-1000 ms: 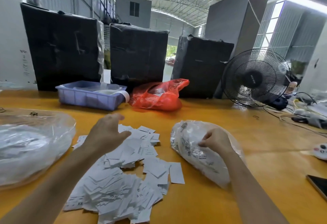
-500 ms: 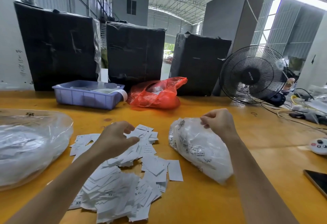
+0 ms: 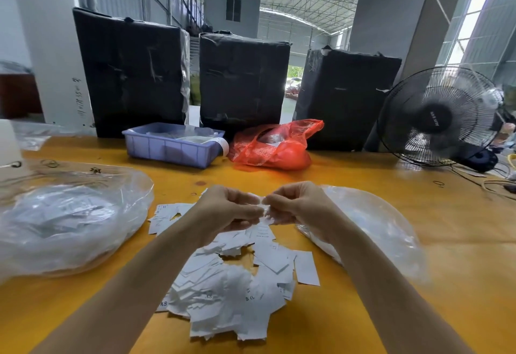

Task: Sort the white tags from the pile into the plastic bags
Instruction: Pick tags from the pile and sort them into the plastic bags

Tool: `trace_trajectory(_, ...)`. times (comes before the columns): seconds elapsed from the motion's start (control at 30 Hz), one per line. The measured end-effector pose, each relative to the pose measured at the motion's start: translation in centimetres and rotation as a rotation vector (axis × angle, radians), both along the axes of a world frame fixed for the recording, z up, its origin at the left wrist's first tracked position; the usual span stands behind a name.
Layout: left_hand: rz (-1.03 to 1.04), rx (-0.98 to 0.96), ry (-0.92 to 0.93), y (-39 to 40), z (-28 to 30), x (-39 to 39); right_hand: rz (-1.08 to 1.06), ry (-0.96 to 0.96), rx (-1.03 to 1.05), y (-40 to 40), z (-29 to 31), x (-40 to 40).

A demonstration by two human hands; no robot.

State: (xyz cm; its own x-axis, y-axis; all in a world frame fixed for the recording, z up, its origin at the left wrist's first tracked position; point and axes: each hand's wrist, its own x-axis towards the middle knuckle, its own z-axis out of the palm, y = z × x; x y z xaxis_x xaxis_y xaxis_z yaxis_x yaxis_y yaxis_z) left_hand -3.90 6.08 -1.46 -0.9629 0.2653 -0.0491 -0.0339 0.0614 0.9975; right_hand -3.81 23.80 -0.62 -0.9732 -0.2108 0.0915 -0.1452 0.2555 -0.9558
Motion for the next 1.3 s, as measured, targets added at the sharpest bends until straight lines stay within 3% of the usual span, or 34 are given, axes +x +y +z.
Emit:
trace_trajectory(0.17, 0.118, -0.039, 0.006, -0.6, -0.1, -0.5, 0.004, -0.065, -0.012, -0.1, -0.6, -0.2)
trace_trajectory(0.3, -0.092, -0.240, -0.001, -1.5, 0.2, -0.5, -0.011, 0.063, 0.059, -1.5, -1.3, -0.2)
trace_trajectory(0.4, 0.024, -0.246, 0.059, -2.0, 0.2, -0.7, -0.055, 0.203, 0.062, -3.1, -2.4, -0.4)
trace_trajectory(0.5, 0.212, -0.190, 0.090, -2.9, 0.3, -1.1, -0.167, 0.393, 0.339, -3.6, -3.9, -0.9)
trace_trajectory(0.6, 0.295, -0.120, 0.074, -3.6, 0.4, -1.5, -0.028, 0.454, 0.711, -3.5, -6.0, -1.3)
trace_trajectory(0.67, 0.312, -0.094, 0.075, -3.6, 0.4, -1.5, 0.071, 0.483, 0.838, -3.8, -7.2, -1.5)
trace_trajectory(0.87, 0.392, -0.047, 0.107, -4.0, 0.3, -1.9, 0.133, 0.571, 0.822, -7.0, -7.8, -1.5)
trace_trajectory(0.97, 0.408, -0.056, 0.125, -4.0, 0.2, -2.0, 0.140, 0.469, 0.843, -8.2, -7.5, -1.5)
trace_trajectory(1.13, 0.402, -0.084, 0.149, -3.9, -0.1, -2.0, 0.128, 0.501, 1.079, -9.1, -6.8, -2.8)
trace_trajectory(1.3, 0.409, -0.068, 0.157, -4.1, -0.1, -2.1, 0.095, 0.609, 1.038, -8.9, -6.8, -2.9)
